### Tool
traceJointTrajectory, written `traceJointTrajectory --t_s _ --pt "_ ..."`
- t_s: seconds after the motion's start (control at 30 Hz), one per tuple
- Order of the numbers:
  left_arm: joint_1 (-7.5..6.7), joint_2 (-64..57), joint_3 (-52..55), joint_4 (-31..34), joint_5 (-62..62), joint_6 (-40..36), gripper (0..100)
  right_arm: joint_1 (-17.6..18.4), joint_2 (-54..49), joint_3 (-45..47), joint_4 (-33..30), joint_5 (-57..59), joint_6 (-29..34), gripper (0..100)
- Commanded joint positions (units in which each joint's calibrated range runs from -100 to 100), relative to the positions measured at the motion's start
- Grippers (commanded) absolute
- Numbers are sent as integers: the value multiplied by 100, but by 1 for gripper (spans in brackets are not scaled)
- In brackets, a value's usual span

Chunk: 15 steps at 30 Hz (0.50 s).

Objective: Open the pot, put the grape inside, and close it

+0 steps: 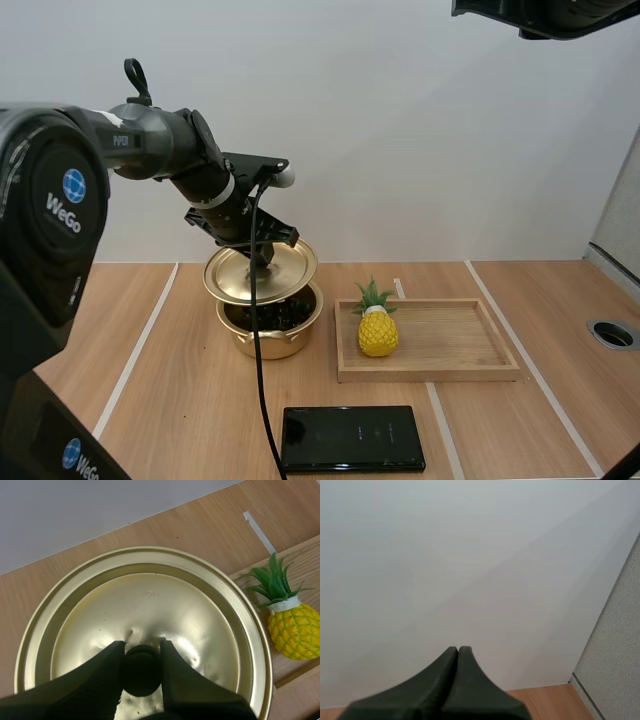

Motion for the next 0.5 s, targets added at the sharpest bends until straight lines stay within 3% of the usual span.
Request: traceJointTrajectory --t_s 0.0,0.27,0.47 --pt "-19 70 8 -234 -5 209 0 -27 -67 -35 -66 -27 -32 0" --pt "-50 292 8 -245 291 519 0 -27 -67 -35 -66 -8 -32 0" --pt "-194 488 8 -231 377 519 0 -27 -67 -35 -66 125 -32 0"
